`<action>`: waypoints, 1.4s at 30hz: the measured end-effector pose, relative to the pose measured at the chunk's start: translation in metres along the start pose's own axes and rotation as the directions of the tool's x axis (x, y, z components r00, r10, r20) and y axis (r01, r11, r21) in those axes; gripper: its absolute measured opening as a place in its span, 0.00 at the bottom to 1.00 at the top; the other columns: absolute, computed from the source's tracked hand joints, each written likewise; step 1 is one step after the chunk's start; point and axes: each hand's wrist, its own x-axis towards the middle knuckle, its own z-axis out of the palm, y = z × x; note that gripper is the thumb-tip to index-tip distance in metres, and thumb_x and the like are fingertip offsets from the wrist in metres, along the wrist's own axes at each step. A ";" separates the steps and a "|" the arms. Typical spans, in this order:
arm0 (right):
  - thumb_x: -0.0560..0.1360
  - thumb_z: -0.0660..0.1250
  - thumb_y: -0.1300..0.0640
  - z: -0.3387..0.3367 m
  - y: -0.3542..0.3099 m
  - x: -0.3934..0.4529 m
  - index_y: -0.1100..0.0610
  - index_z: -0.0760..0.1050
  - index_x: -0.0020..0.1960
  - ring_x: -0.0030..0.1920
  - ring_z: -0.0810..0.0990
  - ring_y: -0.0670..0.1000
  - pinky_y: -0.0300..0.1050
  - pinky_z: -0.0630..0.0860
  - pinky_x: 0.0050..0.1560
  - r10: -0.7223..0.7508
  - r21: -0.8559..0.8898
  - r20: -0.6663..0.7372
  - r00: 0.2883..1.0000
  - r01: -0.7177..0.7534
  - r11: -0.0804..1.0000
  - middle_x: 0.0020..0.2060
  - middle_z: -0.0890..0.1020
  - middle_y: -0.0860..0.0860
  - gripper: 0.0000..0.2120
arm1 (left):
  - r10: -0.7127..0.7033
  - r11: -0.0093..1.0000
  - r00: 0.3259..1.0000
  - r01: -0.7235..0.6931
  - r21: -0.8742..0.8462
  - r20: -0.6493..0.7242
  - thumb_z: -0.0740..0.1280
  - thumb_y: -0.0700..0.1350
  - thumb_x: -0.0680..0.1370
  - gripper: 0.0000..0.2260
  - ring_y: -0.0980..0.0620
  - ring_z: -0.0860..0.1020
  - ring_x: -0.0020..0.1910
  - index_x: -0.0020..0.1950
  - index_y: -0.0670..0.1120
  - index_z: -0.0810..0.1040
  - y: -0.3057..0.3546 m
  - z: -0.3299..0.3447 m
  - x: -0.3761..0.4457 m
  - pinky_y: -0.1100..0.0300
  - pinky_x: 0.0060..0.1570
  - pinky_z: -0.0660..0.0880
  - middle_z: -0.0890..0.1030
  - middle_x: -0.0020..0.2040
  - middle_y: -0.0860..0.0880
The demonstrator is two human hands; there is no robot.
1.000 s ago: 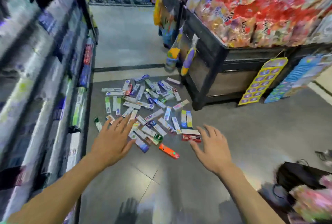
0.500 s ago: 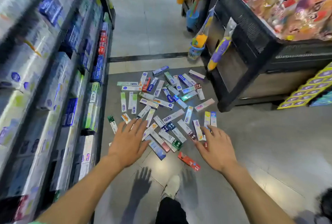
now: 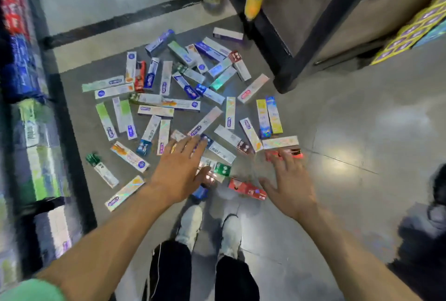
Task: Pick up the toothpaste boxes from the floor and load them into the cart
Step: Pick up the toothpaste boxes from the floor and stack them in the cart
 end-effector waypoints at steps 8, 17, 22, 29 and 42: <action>0.77 0.58 0.37 0.197 0.039 0.090 0.53 0.65 0.75 0.71 0.67 0.61 0.55 0.64 0.69 0.118 0.058 0.096 0.988 -0.123 0.991 0.74 0.67 0.57 0.31 | 0.125 0.992 0.986 -0.120 -0.046 0.114 0.54 0.61 0.76 0.33 0.39 0.73 0.69 0.75 0.42 0.70 -0.022 0.210 0.079 0.40 0.68 0.68 0.74 0.71 0.41; 0.79 0.56 0.33 0.404 0.070 0.169 0.51 0.61 0.76 0.72 0.65 0.59 0.55 0.62 0.72 0.178 0.153 0.171 0.969 -0.205 0.967 0.75 0.66 0.54 0.32 | 0.129 0.991 0.973 -0.133 0.007 0.191 0.60 0.62 0.80 0.34 0.44 0.57 0.79 0.81 0.46 0.57 -0.032 0.413 0.156 0.43 0.76 0.55 0.60 0.80 0.45; 0.72 0.67 0.34 0.457 0.085 0.176 0.47 0.57 0.77 0.72 0.66 0.59 0.55 0.59 0.73 0.113 0.062 0.208 0.972 -0.128 0.990 0.74 0.67 0.53 0.39 | 0.137 0.989 0.977 -0.145 0.032 0.165 0.59 0.65 0.80 0.31 0.42 0.71 0.69 0.77 0.48 0.63 -0.031 0.464 0.175 0.44 0.71 0.62 0.74 0.70 0.44; 0.75 0.68 0.47 0.477 0.091 0.181 0.47 0.58 0.77 0.70 0.68 0.58 0.54 0.66 0.69 0.211 0.022 0.232 0.950 -0.222 0.975 0.71 0.68 0.53 0.35 | 0.238 0.970 0.956 -0.242 0.003 0.173 0.66 0.66 0.74 0.34 0.42 0.75 0.61 0.74 0.48 0.69 -0.039 0.473 0.180 0.47 0.62 0.66 0.78 0.63 0.45; 0.68 0.71 0.35 0.334 0.049 0.165 0.46 0.72 0.55 0.45 0.82 0.51 0.53 0.78 0.49 0.552 0.843 -0.009 0.834 -0.290 0.452 0.41 0.84 0.45 0.23 | -0.172 0.748 0.973 0.027 -0.664 -0.154 0.72 0.61 0.71 0.25 0.42 0.76 0.47 0.54 0.44 0.69 0.025 0.327 0.204 0.46 0.44 0.74 0.77 0.48 0.44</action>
